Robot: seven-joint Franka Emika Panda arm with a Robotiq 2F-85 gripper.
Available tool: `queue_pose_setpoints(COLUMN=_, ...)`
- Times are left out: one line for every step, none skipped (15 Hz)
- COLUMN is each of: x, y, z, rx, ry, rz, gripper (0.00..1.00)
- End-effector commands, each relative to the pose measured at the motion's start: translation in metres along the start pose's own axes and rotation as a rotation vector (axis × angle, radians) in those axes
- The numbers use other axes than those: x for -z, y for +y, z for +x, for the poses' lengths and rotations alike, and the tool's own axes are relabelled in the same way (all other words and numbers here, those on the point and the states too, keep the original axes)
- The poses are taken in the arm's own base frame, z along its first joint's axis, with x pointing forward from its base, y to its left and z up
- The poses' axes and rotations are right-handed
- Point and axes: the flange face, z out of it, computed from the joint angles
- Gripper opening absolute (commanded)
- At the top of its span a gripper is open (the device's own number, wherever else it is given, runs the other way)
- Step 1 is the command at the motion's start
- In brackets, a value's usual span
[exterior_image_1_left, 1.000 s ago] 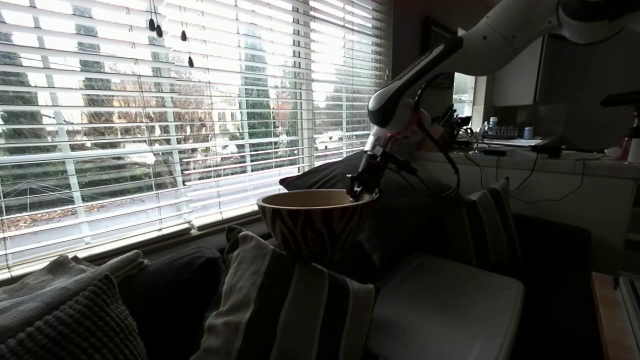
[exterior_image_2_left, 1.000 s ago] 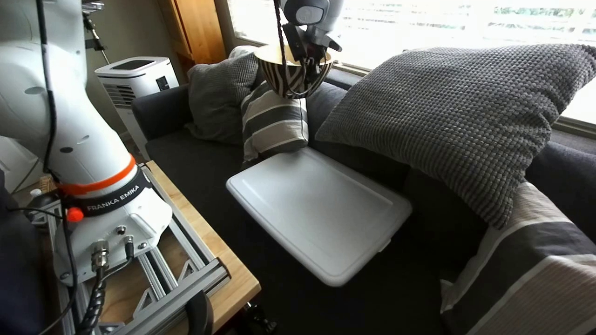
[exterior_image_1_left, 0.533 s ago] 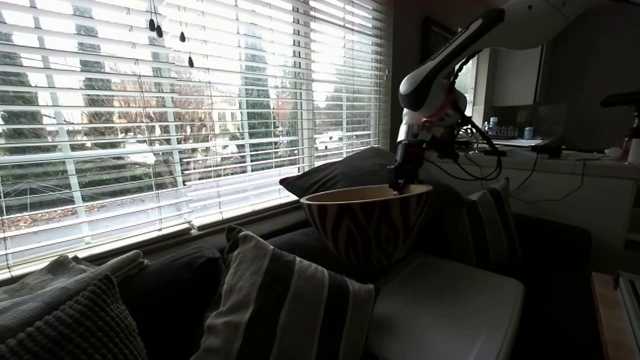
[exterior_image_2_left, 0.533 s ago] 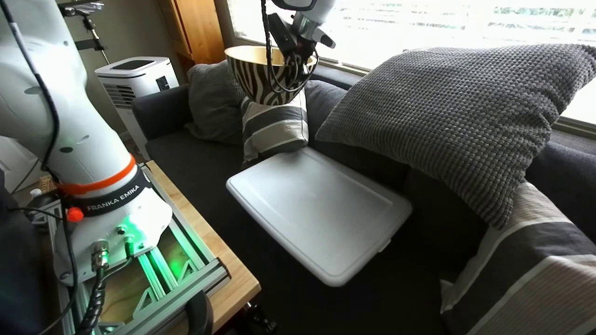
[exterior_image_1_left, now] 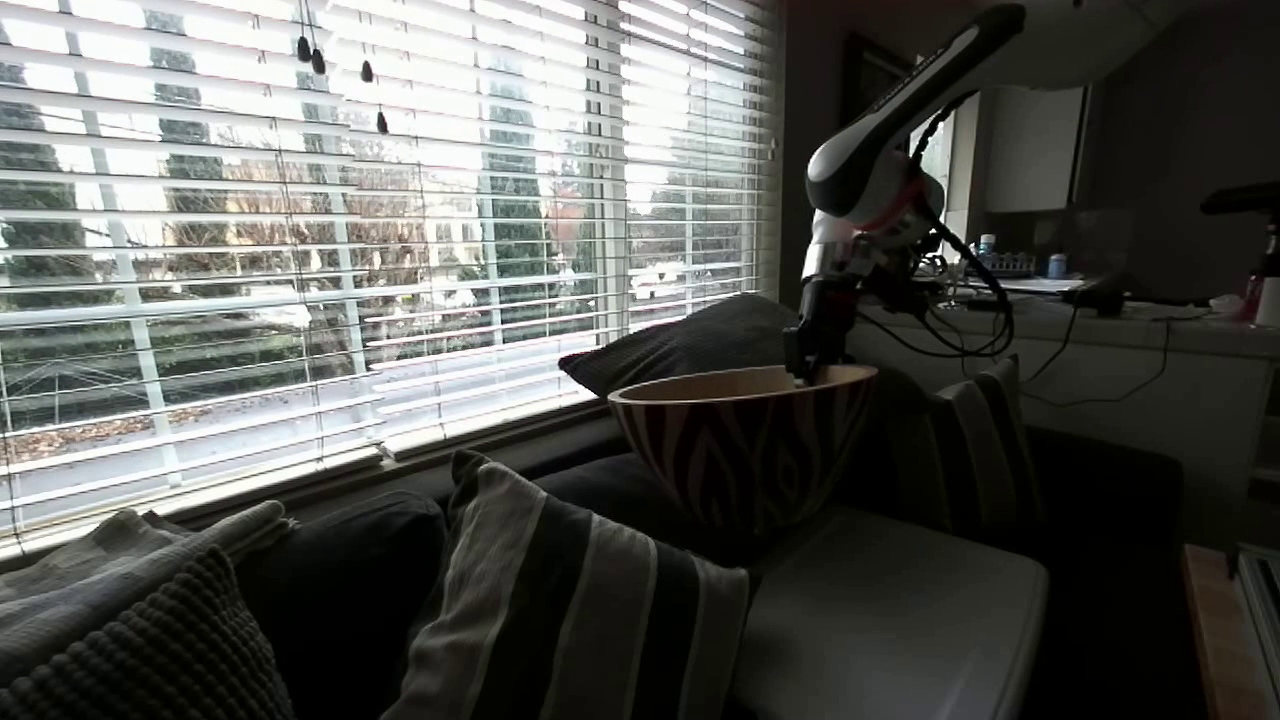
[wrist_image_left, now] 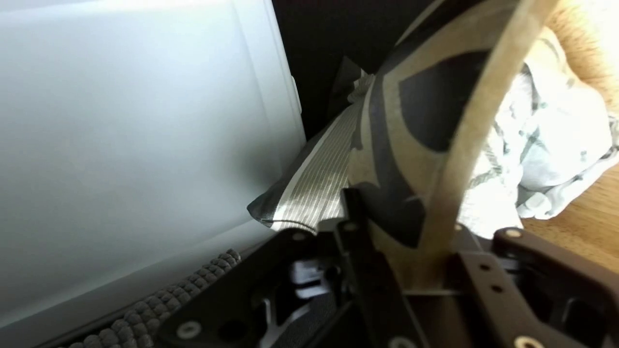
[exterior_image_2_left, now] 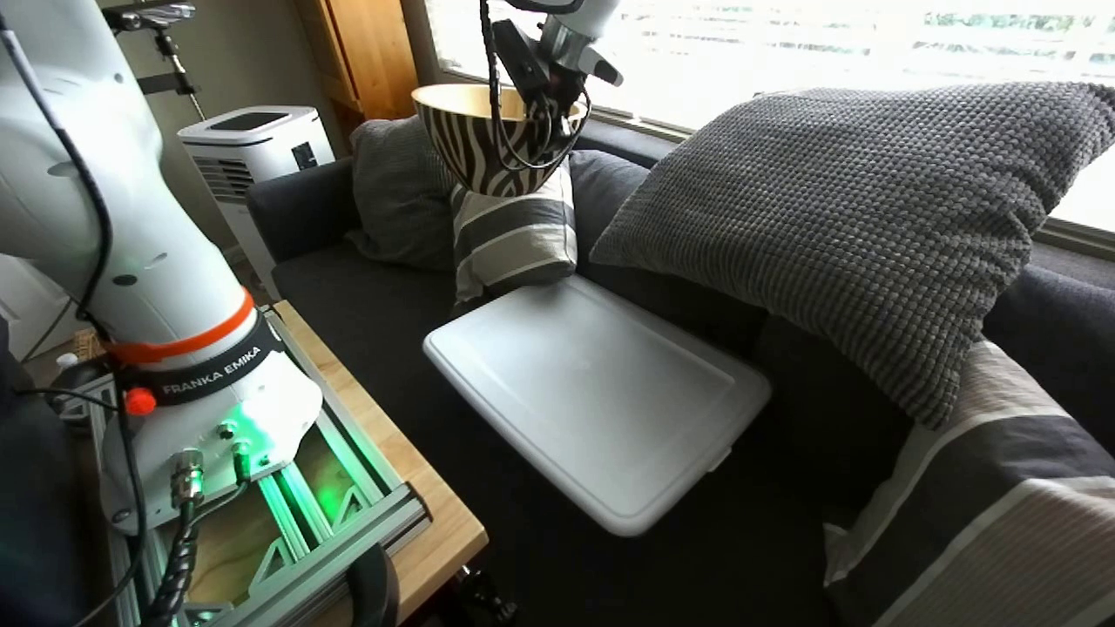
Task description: Remove the wooden bowl from the sofa back put it on the white object on the sofa seat
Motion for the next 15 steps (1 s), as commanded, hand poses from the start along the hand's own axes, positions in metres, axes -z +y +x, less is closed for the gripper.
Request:
queue_pose_setpoints(x=0.000, y=0.001, z=0.000, rx=0.013, ry=0.009, rz=-0.015, gripper=0.06)
queue_pose_setpoints(x=-0.004, y=0.006, z=-0.004, rx=0.052, ry=-0.010, rz=-0.024, gripper=0.06)
queue_pose_setpoints(x=-0.010, y=0.014, z=-0.005, rx=0.067, ry=-0.015, rz=-0.037, gripper=0.06)
queue_pose_setpoints(x=-0.016, y=0.025, z=-0.009, rx=0.097, ry=-0.024, rz=-0.040, gripper=0.06)
queue_pose_setpoints(x=-0.022, y=0.039, z=-0.012, rx=0.122, ry=-0.040, rz=-0.039, gripper=0.06)
queue_pose_setpoints(x=-0.027, y=0.052, z=-0.016, rx=0.145, ry=-0.047, rz=-0.030, gripper=0.06)
queue_pose_setpoints(x=-0.031, y=0.066, z=-0.020, rx=0.169, ry=-0.056, rz=-0.021, gripper=0.06)
queue_pose_setpoints(x=-0.035, y=0.083, z=-0.025, rx=0.193, ry=-0.063, rz=-0.009, gripper=0.06)
queue_pose_setpoints(x=-0.036, y=0.097, z=-0.029, rx=0.211, ry=-0.059, rz=0.005, gripper=0.06)
queue_pose_setpoints(x=-0.036, y=0.114, z=-0.032, rx=0.211, ry=-0.056, rz=0.023, gripper=0.06)
queue_pose_setpoints(x=-0.037, y=0.130, z=-0.034, rx=0.209, ry=-0.048, rz=0.031, gripper=0.06)
queue_pose_setpoints(x=-0.037, y=0.144, z=-0.037, rx=0.206, ry=-0.042, rz=0.044, gripper=0.06)
queue_pose_setpoints(x=-0.037, y=0.159, z=-0.040, rx=0.200, ry=-0.035, rz=0.055, gripper=0.06)
queue_pose_setpoints(x=-0.038, y=0.172, z=-0.041, rx=0.193, ry=-0.028, rz=0.059, gripper=0.06)
queue_pose_setpoints(x=-0.039, y=0.184, z=-0.043, rx=0.179, ry=-0.023, rz=0.067, gripper=0.06)
